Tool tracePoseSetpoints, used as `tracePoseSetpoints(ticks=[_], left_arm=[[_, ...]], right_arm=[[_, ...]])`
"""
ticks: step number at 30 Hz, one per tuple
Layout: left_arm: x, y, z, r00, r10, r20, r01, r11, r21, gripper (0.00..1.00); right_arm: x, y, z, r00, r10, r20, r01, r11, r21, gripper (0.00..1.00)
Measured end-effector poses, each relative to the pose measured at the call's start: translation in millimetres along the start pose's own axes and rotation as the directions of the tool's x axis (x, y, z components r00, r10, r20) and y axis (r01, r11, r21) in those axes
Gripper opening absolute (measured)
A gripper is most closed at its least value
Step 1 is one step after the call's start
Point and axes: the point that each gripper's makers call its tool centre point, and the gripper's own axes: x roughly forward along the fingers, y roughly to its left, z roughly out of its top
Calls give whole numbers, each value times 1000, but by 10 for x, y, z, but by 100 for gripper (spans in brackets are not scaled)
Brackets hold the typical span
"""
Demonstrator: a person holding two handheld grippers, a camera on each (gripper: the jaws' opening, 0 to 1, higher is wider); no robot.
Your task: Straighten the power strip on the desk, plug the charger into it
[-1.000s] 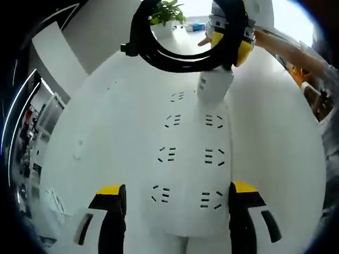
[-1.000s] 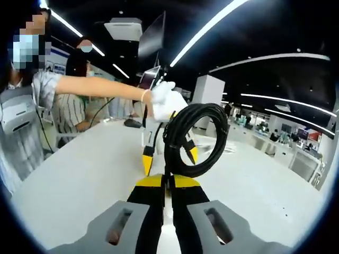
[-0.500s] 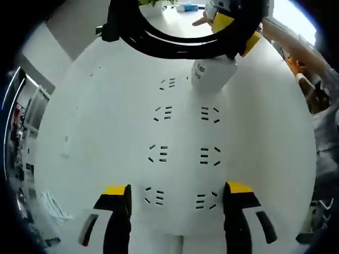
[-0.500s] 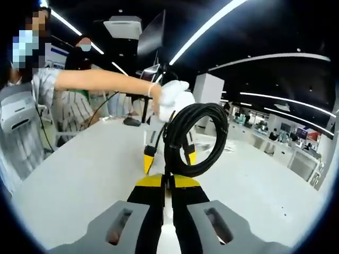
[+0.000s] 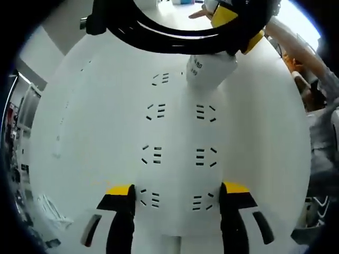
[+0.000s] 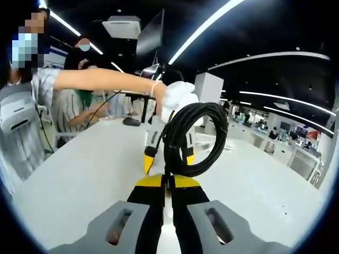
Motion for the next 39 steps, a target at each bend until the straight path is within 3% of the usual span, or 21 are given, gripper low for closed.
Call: tracePoseSetpoints(ticks=[9,15,19,28,32,34,39], left_arm=[[3,42,-4,1000,-11,18,11,1000,14,64],[6,72,-4,1000,-12,-12,13,1000,16,64],[1,80,-12,1000,-14,-17,15,1000,14,64],[-3,76,-13,1000,-10,-5,10,1000,10,64],[-4,70,-17,1000,-9,-17,9,1000,7,64],[-3,69,-15,1000,-9,-16,9,1000,7,64],[-2,65,-11,1000,-7,-16,7,1000,5,64]], right_arm=[[1,-3,-4,1000,-4,0,4,1000,3,3],[-2,19,-7,999,-14,-34,13,1000,-28,4],[-27,6,-67,997,-25,-69,22,999,-43,25],[7,16,-52,996,-29,-85,23,997,-71,49],[61,78,-80,993,-8,-114,-3,996,-93,70],[57,56,-132,986,-22,-166,-3,988,-152,72],[59,68,-124,983,-9,-185,-23,986,-168,70]])
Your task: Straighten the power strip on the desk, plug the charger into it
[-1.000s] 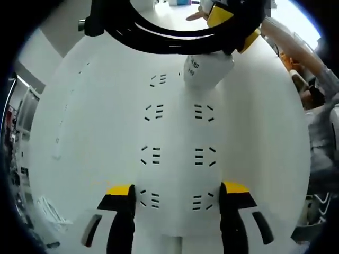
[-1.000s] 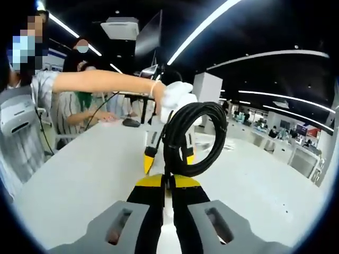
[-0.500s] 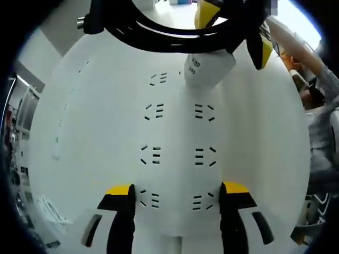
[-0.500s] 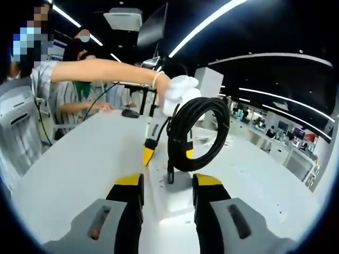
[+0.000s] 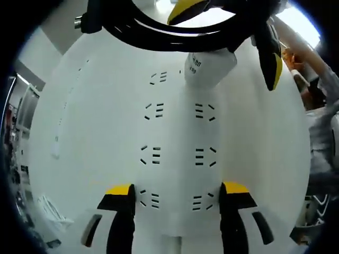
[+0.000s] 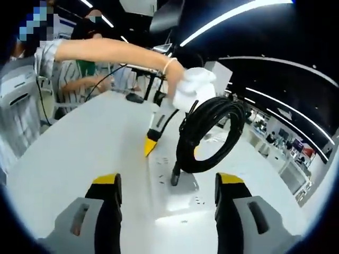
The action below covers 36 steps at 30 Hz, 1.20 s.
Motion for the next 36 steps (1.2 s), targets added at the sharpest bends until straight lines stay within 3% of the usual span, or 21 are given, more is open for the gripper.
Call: tracePoseSetpoints(ticks=[16,25,32,36], left_arm=[[1,-14,10,1000,0,5,0,1000,3,64],[-1,-13,12,1000,2,-4,-2,1000,2,64],[-6,-13,10,1000,0,-4,0,1000,2,64],[-9,-11,8,1000,0,-7,0,1000,3,64]], right_arm=[[36,-102,-80,996,49,-70,-48,999,16,59],[53,-104,-44,994,72,-84,-72,997,2,41],[90,-188,-83,986,45,-164,-51,998,-32,29],[114,-132,-87,980,71,-188,-75,997,-13,25]])
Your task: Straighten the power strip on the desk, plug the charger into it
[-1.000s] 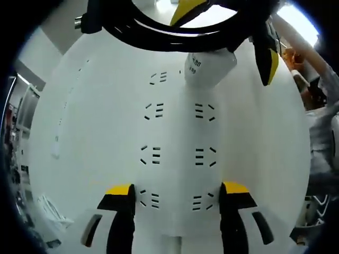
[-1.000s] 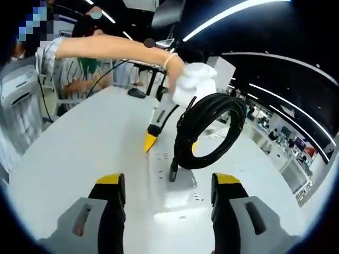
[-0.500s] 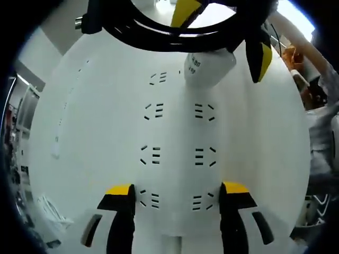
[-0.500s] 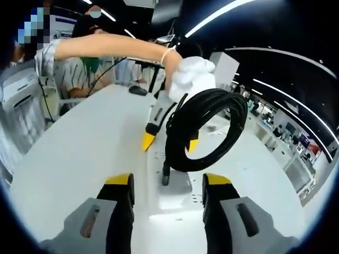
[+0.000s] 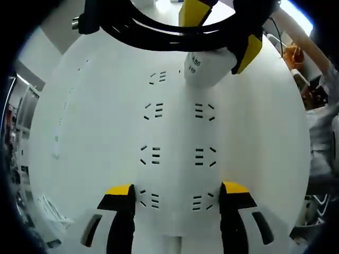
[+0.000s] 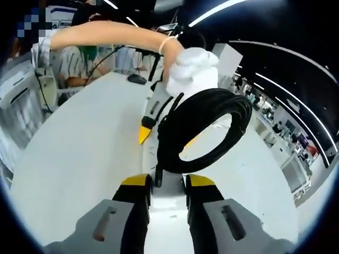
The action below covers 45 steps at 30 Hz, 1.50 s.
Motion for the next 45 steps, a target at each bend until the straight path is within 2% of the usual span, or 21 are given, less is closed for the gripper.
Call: tracePoseSetpoints(ticks=[16,20,30,34,41,44,45], left_arm=[[3,7,-1,1000,0,11,0,1000,2,64],[9,7,3,1000,-1,19,1,1000,4,64],[17,0,7,1000,-2,3,2,1000,16,64],[16,1,9,1000,-2,8,1,1000,24,64],[20,3,16,1000,-6,9,5,999,39,63],[28,0,24,1000,-10,-7,10,999,52,63],[28,0,24,1000,-12,-12,12,998,56,63]], right_arm=[[11,11,-36,996,-16,-93,18,1000,17,24],[16,-3,-56,991,-16,-135,20,999,30,23],[24,-8,-95,977,1,-215,-1,1000,0,22],[38,-12,-114,963,-1,-269,-8,1000,-30,22],[45,-5,-133,950,-6,-311,-4,1000,-30,22],[49,6,-161,920,5,-393,-29,998,-55,22],[56,9,-173,902,17,-431,-34,999,-33,22]])
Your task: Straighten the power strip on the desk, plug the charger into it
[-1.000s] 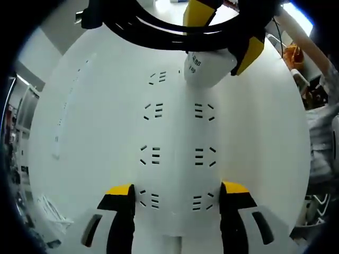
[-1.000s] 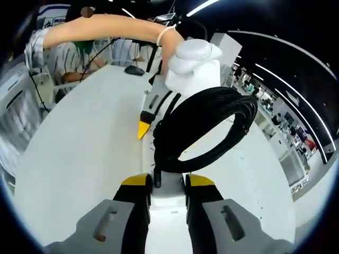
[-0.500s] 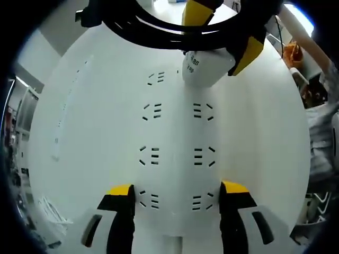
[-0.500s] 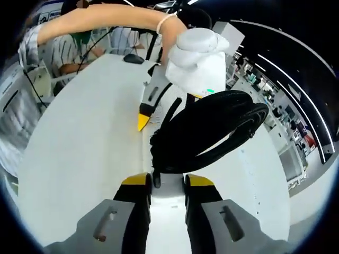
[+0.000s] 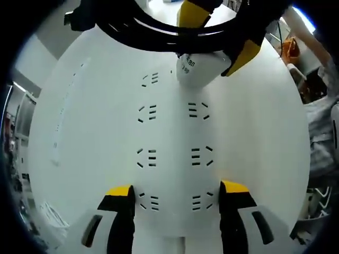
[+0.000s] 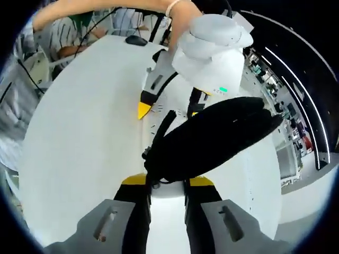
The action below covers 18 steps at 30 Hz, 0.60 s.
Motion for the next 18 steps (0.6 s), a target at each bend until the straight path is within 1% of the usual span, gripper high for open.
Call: tracePoseSetpoints(ticks=[1,3,4,8,11,14,17,18], left_arm=[[1,0,-1,1000,-2,-3,2,1000,4,63],[1,2,-2,1000,-3,-6,3,1000,10,63],[0,3,-4,1000,-4,-1,4,1000,12,63],[-1,6,-11,999,-9,33,8,1000,22,64],[4,4,3,999,-11,49,10,1000,26,64],[7,5,9,999,-11,36,10,999,30,64],[11,3,18,1000,-14,17,13,999,37,64],[11,3,18,1000,-15,14,14,999,39,64]], right_arm=[[10,-4,3,1000,16,-20,-15,1000,8,22],[26,-16,10,999,38,-36,-38,999,7,22],[29,-22,0,998,52,-41,-51,998,24,22],[47,-62,-7,995,84,-49,-81,995,51,22],[44,-20,-12,995,95,-40,-92,994,61,22],[51,-26,-15,994,99,-38,-96,993,75,22],[59,-7,-23,994,83,-70,-80,996,50,22],[71,-7,-47,993,69,-95,-66,997,39,22]])
